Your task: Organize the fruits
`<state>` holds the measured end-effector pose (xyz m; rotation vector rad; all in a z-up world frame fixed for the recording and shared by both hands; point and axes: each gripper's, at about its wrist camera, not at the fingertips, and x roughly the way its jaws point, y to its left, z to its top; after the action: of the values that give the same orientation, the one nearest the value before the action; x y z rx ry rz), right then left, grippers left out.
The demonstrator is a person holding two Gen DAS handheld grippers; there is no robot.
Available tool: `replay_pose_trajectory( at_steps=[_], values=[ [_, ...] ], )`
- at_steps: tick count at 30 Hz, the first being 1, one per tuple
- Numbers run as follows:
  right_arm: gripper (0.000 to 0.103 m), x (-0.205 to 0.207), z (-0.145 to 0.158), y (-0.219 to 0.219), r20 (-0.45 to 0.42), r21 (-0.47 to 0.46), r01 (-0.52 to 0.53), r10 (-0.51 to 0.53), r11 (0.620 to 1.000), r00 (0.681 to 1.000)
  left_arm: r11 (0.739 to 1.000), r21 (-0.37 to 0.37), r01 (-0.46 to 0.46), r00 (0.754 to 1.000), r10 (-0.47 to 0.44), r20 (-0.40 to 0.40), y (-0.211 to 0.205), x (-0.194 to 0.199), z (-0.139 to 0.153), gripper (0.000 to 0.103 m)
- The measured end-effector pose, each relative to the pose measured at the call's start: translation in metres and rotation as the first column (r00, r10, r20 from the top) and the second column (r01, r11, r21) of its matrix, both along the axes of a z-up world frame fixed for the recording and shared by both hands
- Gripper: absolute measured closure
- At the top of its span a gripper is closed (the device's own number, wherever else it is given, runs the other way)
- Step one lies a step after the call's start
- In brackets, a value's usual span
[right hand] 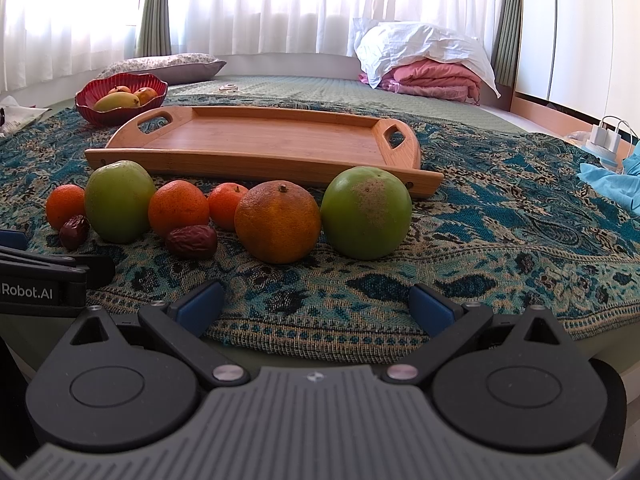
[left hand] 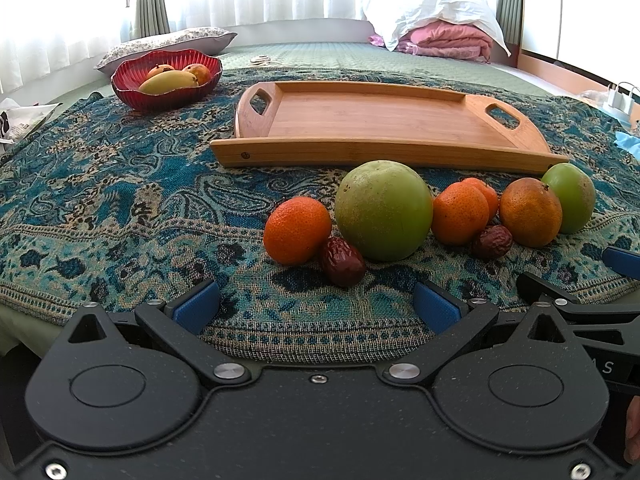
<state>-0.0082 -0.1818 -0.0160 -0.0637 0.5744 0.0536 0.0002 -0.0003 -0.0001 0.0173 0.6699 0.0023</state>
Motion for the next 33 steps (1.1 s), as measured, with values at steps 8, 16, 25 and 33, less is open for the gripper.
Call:
replay_pose_trajectory(
  at_steps=[8,16,25,33],
  values=[
    [0.0,-0.003,-0.002,-0.003,0.017,0.01,0.003,-0.003,1.0,1.0,1.0,0.006,-0.008,1.0,0.008,0.005,-0.005,0.0,0.004,0.0],
    [0.0,-0.005,-0.004,-0.001,0.041,0.018,0.01,-0.01,1.0,0.999,1.0,0.004,-0.012,1.0,0.012,0.028,-0.005,-0.009,0.003,0.0],
    [0.0,-0.005,0.001,-0.001,0.031,0.007,-0.002,0.002,1.0,1.0,1.0,-0.003,-0.021,0.999,0.021,0.033,-0.003,-0.009,0.004,0.0],
    [0.0,-0.006,0.018,-0.005,0.073,-0.003,-0.012,0.012,1.0,0.997,1.0,-0.013,-0.017,0.997,0.018,0.078,0.003,-0.015,0.018,0.0]
  ],
)
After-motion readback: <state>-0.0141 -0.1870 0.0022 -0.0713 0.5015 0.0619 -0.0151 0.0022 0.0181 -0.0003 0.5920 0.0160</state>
